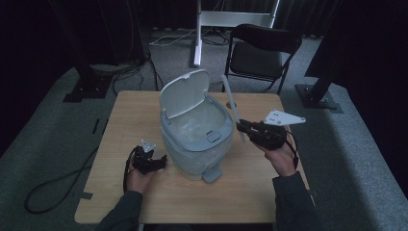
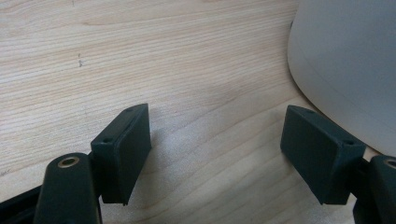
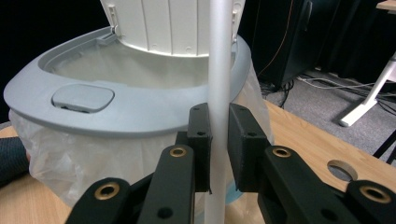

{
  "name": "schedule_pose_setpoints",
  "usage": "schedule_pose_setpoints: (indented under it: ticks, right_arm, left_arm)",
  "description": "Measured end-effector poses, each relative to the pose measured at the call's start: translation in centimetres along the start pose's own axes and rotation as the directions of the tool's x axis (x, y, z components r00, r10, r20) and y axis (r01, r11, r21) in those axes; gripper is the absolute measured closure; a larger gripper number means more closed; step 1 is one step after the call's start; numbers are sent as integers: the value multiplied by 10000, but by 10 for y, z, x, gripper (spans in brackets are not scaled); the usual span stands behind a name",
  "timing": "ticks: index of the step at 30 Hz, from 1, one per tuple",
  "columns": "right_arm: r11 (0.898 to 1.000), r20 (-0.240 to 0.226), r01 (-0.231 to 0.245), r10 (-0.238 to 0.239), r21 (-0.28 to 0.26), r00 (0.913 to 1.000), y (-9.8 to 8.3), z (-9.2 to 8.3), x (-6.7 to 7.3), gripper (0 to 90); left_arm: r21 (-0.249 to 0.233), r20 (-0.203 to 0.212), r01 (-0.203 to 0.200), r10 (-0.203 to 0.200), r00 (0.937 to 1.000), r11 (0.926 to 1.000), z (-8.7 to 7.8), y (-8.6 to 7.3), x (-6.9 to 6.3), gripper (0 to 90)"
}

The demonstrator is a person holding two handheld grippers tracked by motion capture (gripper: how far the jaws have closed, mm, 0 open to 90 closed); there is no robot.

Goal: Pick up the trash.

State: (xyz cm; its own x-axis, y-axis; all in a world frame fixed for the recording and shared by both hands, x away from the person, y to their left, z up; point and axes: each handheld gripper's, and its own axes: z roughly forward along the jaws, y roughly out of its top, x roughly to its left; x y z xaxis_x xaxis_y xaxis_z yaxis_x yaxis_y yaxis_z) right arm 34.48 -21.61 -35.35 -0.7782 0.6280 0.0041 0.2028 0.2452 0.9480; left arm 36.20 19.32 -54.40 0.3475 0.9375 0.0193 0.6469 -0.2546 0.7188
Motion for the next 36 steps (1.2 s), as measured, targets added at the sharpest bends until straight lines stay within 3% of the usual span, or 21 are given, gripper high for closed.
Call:
schedule_pose_setpoints:
  ticks: [36]
  right_arm:
    - [9973, 222, 729, -727, -98, 9971, 50, 14, -5, 794]
  left_arm:
    - [3, 8, -10, 10, 10000, 10000, 0, 0, 0, 243]
